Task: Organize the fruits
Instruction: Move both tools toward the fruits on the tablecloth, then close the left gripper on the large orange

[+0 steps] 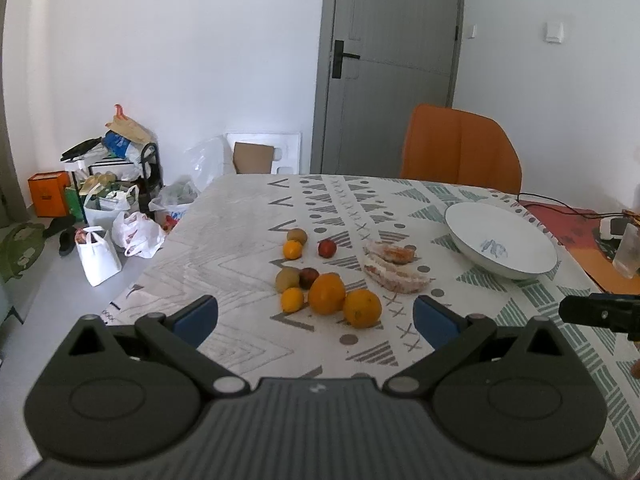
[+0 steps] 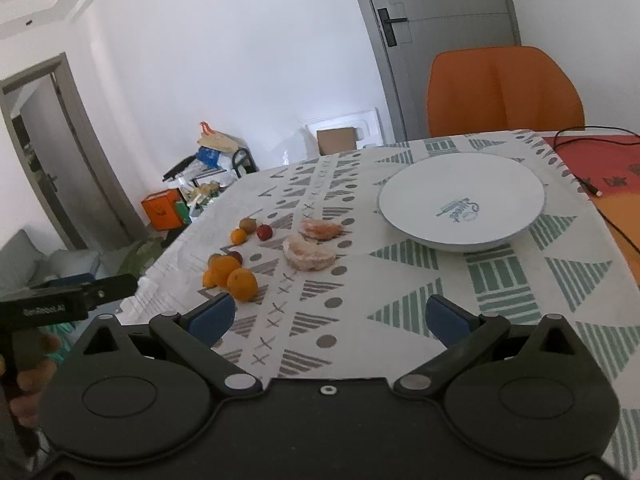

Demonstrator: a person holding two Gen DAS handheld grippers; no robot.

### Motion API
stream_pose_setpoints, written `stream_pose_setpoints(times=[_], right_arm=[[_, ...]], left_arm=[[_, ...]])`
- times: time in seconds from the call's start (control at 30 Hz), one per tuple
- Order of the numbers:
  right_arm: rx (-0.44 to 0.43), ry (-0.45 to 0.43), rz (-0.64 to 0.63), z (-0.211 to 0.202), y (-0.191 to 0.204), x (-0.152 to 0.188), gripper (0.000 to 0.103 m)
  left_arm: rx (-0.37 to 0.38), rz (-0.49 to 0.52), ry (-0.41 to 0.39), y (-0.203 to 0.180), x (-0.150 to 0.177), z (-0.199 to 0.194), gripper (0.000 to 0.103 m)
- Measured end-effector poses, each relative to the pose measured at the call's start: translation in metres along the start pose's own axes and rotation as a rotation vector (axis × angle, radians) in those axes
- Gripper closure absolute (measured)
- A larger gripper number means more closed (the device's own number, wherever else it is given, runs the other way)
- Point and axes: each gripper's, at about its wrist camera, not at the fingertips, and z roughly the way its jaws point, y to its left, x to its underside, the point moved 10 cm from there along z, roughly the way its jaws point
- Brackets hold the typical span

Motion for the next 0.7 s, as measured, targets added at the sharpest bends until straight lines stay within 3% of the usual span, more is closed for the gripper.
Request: stream_pose_setpoints(times=[0.2,0.33,0.7], right_arm=[[0.002,-0.002,0.003,0.015,-0.006,-0.003,0.000],[0.011,0.024,0.040,0.027,-0.016,0.001,0.000],[-0.011,0.050,0.017,0.057,-0.018,0.005,0.000]], left_arm=[[0.026,-0.033,0.009,-0.004,-0.001,0.019,0.002],[0.028,0.002,0.013,-0.012,-0.001,0.032,0.002],[-0.021,-0.013,0.035,-0.004,0.001,0.075,0.008]])
